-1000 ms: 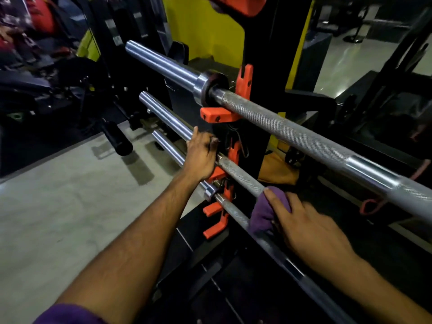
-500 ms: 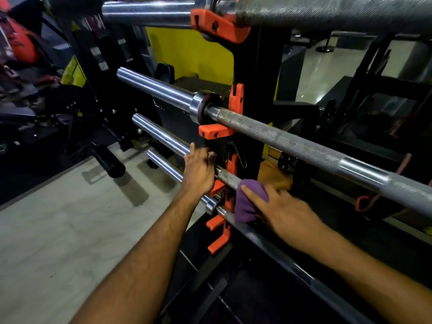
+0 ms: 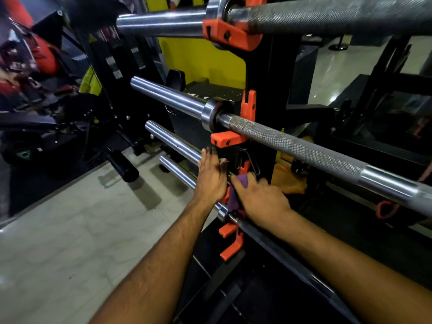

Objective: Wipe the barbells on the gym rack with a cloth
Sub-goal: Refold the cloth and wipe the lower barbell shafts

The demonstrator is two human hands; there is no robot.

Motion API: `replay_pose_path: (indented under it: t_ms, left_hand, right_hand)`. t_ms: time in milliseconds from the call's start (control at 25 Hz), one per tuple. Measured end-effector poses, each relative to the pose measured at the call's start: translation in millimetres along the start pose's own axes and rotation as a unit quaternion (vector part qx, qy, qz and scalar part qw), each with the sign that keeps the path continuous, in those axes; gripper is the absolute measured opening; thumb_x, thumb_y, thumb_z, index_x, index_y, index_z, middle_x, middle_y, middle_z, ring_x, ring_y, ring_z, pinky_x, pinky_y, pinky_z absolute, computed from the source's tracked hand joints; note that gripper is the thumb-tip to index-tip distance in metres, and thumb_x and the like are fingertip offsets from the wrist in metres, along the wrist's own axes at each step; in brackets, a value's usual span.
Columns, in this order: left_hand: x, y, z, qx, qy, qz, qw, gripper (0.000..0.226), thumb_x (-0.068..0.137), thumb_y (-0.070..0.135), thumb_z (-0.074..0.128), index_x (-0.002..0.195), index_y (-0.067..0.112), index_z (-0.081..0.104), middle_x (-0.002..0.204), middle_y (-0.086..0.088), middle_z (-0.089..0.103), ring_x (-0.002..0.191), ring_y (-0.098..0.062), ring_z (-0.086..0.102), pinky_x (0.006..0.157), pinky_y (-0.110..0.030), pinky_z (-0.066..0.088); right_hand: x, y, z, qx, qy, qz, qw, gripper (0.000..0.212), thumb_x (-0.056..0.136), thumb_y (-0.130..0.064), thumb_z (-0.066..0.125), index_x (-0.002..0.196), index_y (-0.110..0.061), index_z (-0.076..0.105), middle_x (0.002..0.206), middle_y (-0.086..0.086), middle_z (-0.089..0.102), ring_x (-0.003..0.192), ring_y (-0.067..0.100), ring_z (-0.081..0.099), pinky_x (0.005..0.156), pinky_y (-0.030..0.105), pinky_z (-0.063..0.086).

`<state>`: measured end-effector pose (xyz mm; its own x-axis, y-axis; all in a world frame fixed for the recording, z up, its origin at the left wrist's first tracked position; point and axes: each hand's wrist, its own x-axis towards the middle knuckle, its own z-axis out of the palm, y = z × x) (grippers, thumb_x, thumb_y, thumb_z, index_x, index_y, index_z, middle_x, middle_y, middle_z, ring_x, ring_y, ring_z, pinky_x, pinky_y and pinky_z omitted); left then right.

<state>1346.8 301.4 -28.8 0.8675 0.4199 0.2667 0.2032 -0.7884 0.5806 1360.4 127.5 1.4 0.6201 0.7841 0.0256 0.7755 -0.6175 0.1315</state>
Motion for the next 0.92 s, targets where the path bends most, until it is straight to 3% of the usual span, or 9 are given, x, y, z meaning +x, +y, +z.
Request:
replay_pose_path:
  t_ms: [160,280,360,480,600,720,920]
  left_hand:
    - [1,0,-1,0.011,-0.005,-0.005,1.000,0.065,0.108,0.048,0.018,0.160,0.011,0.009,0.168,-0.010,0.006,0.155,-0.025,-0.003,0.127,-0.046,0.006]
    - [1,-4,3,0.023,-0.002,-0.001,1.000,0.064,0.108,0.048,0.018,0.159,0.009,0.016,0.168,-0.010,0.007,0.154,-0.025,-0.003,0.126,-0.047,0.005]
    - [5,-9,7,0.015,0.002,0.001,1.000,0.065,0.107,0.049,0.017,0.155,0.007,0.026,0.168,-0.009,0.009,0.154,-0.025,-0.002,0.126,-0.045,0.003]
    - [6,-11,11,0.006,0.021,0.016,1.000,0.066,0.106,0.052,0.015,0.154,0.009,0.029,0.168,-0.007,0.006,0.155,-0.024,-0.003,0.125,-0.043,0.001]
    - [7,-10,9,-0.013,0.029,0.018,0.999,0.060,0.108,0.044,0.022,0.160,0.013,0.016,0.168,-0.009,0.006,0.155,-0.027,-0.002,0.125,-0.042,-0.001]
    - [5,-9,7,-0.022,0.029,0.025,0.999,0.061,0.108,0.040,0.023,0.158,0.005,0.021,0.166,-0.016,0.015,0.154,-0.032,0.003,0.126,-0.047,0.005]
    - [-6,0,-1,-0.034,0.015,-0.018,0.999,0.058,0.108,0.042,0.028,0.158,0.014,0.026,0.167,-0.012,0.012,0.155,-0.025,-0.002,0.125,-0.048,0.001]
  right_hand:
    - [-37,20,-2,0.032,0.016,-0.010,0.999,0.069,0.101,-0.048,0.041,0.158,-0.037,0.003,0.132,0.010,0.040,0.103,0.030,0.055,0.073,0.039,0.052]
    - [-92,46,0,0.051,0.012,-0.013,0.999,0.065,0.102,-0.056,0.030,0.156,-0.044,-0.003,0.134,0.004,0.038,0.102,0.025,0.055,0.074,0.038,0.052]
    - [-124,59,5,0.043,0.009,-0.004,0.999,0.064,0.097,-0.062,0.018,0.156,-0.044,0.000,0.133,0.004,0.041,0.095,0.024,0.057,0.066,0.038,0.055]
    - [-131,59,5,0.000,0.002,0.013,1.000,0.065,0.099,-0.054,0.034,0.156,-0.037,0.010,0.128,0.007,0.047,0.088,0.026,0.058,0.056,0.040,0.054]
    - [-76,26,0,-0.008,0.015,0.020,1.000,0.064,0.098,-0.038,0.035,0.156,-0.034,0.008,0.132,0.009,0.040,0.099,0.030,0.057,0.064,0.039,0.050]
    - [-19,-3,4,-0.022,0.056,0.031,0.998,0.060,0.097,-0.038,0.040,0.154,-0.033,0.022,0.124,0.013,0.047,0.092,0.034,0.058,0.058,0.039,0.050]
    - [-40,1,-2,0.033,0.087,0.043,0.995,0.057,0.096,-0.035,0.048,0.148,-0.040,0.024,0.129,0.007,0.045,0.099,0.032,0.058,0.068,0.042,0.053]
